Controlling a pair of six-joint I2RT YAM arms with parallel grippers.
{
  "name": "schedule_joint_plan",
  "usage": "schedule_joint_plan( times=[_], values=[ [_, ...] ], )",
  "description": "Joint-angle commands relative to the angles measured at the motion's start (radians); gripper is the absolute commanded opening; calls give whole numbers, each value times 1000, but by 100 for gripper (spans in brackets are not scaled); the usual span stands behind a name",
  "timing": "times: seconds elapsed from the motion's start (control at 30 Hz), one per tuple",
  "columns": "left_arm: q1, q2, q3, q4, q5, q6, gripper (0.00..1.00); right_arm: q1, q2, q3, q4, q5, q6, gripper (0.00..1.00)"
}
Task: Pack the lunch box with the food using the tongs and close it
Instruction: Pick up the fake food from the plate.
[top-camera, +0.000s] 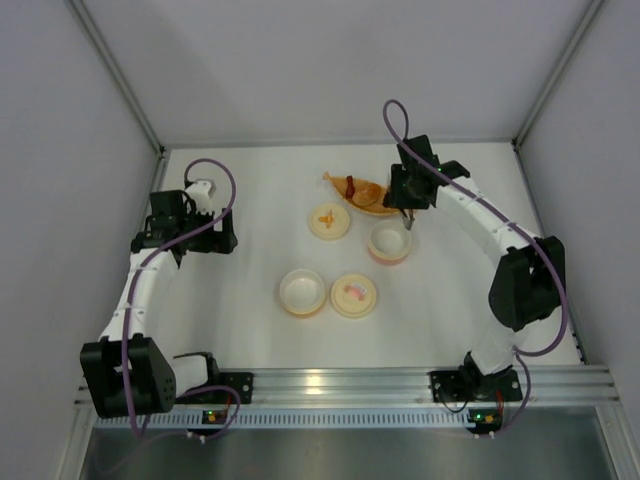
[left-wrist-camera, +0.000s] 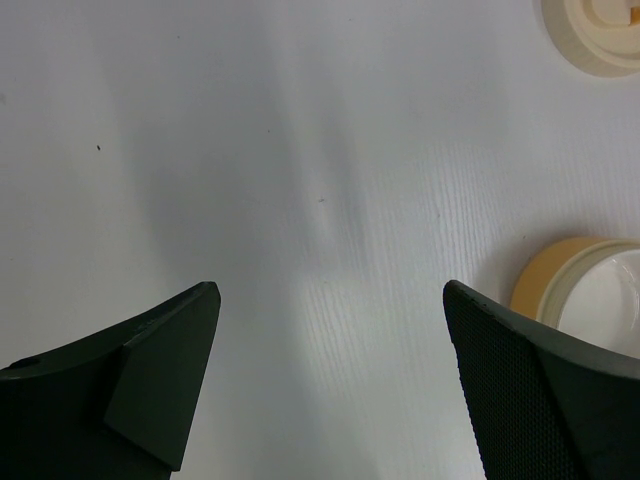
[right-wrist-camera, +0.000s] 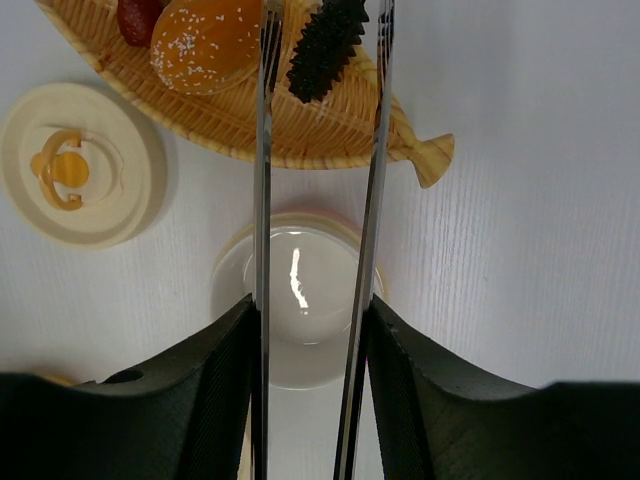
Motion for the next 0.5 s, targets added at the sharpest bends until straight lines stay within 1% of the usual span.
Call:
schedule_joint_plan(
  times=[0.0,0.07,0.47],
  values=[
    [1,-1,17,34,3,4,98,26,15,70,36,23,17,45],
    [1,-1,16,35,0,6,98,31,25,76,35,23,18,46],
    [1,4,16,40,1,9,98,48,60,68,33,46,27,46]
  ],
)
